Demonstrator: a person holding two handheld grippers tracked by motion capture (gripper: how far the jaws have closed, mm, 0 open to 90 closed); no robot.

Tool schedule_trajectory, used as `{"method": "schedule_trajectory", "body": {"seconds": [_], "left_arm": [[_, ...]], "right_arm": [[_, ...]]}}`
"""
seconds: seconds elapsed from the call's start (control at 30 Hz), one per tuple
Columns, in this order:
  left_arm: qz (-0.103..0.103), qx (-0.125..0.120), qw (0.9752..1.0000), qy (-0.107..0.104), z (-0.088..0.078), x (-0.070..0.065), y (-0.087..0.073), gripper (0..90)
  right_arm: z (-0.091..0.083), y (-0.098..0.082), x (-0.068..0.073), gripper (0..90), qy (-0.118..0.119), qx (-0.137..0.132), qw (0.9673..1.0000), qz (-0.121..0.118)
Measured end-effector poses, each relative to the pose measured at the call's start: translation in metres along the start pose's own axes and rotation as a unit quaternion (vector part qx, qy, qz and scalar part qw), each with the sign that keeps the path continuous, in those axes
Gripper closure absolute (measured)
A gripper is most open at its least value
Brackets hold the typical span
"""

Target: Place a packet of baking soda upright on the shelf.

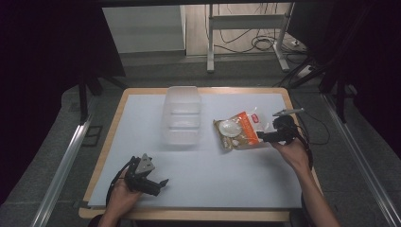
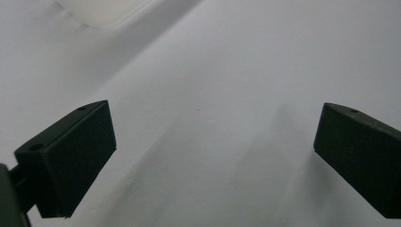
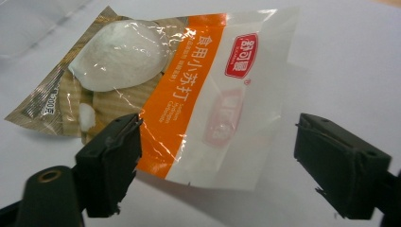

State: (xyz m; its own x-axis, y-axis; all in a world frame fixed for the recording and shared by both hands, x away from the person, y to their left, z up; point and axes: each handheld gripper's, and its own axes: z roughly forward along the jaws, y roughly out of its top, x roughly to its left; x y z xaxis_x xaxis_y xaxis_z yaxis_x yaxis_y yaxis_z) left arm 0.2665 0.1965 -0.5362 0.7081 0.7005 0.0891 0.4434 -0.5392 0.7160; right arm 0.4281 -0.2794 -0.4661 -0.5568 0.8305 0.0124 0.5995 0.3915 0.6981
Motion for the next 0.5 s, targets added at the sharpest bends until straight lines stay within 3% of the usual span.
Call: {"method": "schedule_trajectory", "body": {"seconds": [0.5], "left_arm": [[0.004, 0.005, 1.0, 0.001, 0.001, -0.001, 0.0, 0.1]], "right_arm": [[0.038, 0.009, -0.013, 24.2, 0.028, 0.025, 0.9988, 0.033]]}}
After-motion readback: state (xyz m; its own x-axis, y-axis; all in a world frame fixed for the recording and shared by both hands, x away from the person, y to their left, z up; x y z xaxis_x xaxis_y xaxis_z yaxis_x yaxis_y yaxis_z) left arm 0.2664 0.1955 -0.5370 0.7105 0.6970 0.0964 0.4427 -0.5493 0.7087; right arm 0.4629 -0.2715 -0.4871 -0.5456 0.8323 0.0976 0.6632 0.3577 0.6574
